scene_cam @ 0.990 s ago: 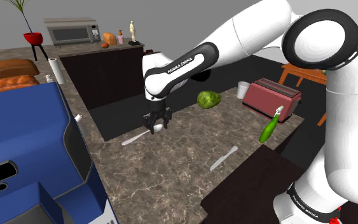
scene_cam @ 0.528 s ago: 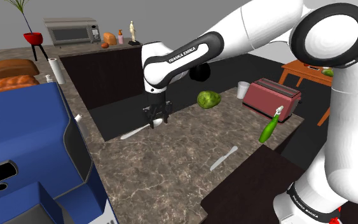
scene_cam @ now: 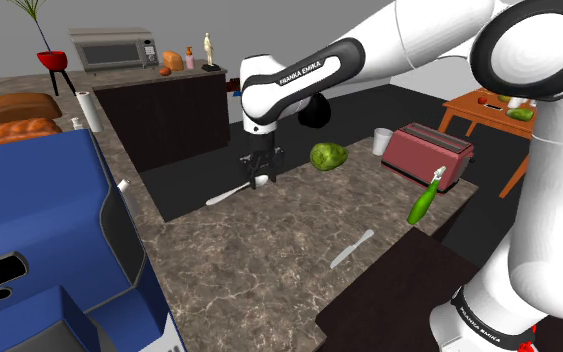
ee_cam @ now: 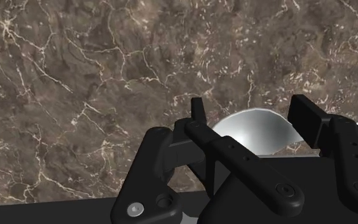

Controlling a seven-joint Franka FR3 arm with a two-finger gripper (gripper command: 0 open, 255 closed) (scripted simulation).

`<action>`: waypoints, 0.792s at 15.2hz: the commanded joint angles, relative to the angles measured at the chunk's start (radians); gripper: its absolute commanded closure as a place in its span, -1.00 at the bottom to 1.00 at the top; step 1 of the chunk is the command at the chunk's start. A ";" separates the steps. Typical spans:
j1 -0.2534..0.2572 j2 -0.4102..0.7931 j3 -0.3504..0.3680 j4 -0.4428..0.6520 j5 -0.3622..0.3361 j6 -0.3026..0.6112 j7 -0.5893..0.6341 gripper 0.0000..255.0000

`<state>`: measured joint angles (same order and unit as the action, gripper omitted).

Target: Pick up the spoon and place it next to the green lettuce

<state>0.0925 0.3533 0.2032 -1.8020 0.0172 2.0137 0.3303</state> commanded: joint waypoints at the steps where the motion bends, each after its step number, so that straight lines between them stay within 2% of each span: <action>1: -0.031 -0.018 -0.014 -0.019 0.003 -0.002 -0.046 1.00; 12: -0.185 -0.039 -0.101 -0.040 -0.002 -0.013 -0.282 1.00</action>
<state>-0.0787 0.3032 0.1111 -1.8570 0.0172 2.0058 0.0724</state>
